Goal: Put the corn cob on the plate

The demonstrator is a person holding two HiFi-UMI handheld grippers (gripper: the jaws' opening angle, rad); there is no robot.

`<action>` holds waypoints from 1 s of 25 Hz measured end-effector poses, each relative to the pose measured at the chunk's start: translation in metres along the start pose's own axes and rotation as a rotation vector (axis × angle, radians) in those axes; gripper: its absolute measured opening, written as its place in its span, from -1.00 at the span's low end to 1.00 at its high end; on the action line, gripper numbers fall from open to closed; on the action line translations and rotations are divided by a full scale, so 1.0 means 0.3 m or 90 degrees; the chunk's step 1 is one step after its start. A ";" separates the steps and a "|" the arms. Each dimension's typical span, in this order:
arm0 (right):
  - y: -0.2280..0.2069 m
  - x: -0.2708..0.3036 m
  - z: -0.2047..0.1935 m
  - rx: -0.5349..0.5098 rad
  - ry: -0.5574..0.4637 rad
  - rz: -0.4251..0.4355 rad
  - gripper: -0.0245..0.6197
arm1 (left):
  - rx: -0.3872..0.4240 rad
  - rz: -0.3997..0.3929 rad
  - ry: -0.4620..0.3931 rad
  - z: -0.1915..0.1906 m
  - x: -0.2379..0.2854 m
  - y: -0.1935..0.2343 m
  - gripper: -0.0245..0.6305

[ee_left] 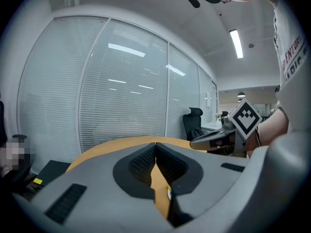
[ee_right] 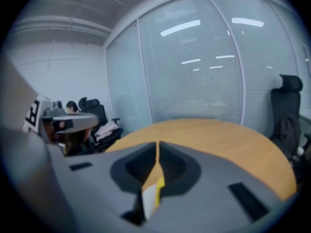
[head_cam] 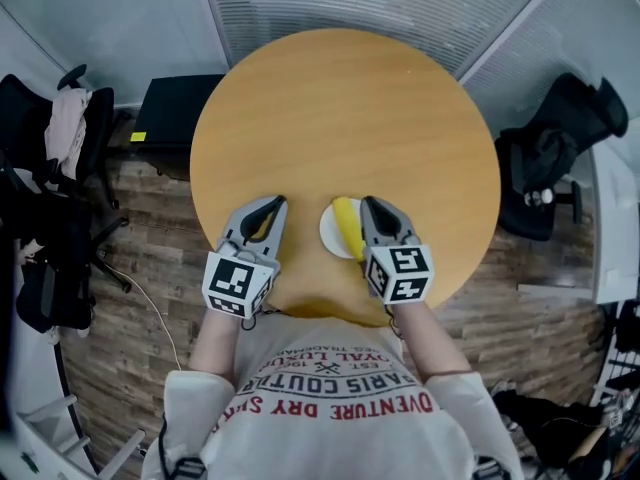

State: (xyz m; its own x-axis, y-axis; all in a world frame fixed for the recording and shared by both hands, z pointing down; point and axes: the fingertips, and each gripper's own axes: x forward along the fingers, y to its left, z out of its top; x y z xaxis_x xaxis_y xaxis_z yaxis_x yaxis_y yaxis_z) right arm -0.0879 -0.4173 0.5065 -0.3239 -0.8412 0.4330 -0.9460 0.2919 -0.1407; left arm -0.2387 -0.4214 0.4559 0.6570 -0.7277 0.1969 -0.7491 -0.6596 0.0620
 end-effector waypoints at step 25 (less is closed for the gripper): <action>0.035 -0.153 0.219 -0.046 -0.167 0.032 -0.80 | 0.047 -0.015 -0.068 0.194 0.015 -0.070 -0.82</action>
State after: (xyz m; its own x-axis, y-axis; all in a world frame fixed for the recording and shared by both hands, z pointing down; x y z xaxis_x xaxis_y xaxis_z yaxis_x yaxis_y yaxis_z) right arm -0.0836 -0.4055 0.4266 -0.3708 -0.9111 0.1798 -0.9286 0.3604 -0.0885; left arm -0.2149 -0.4218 0.3987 0.6827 -0.7251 0.0906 -0.7276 -0.6860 -0.0070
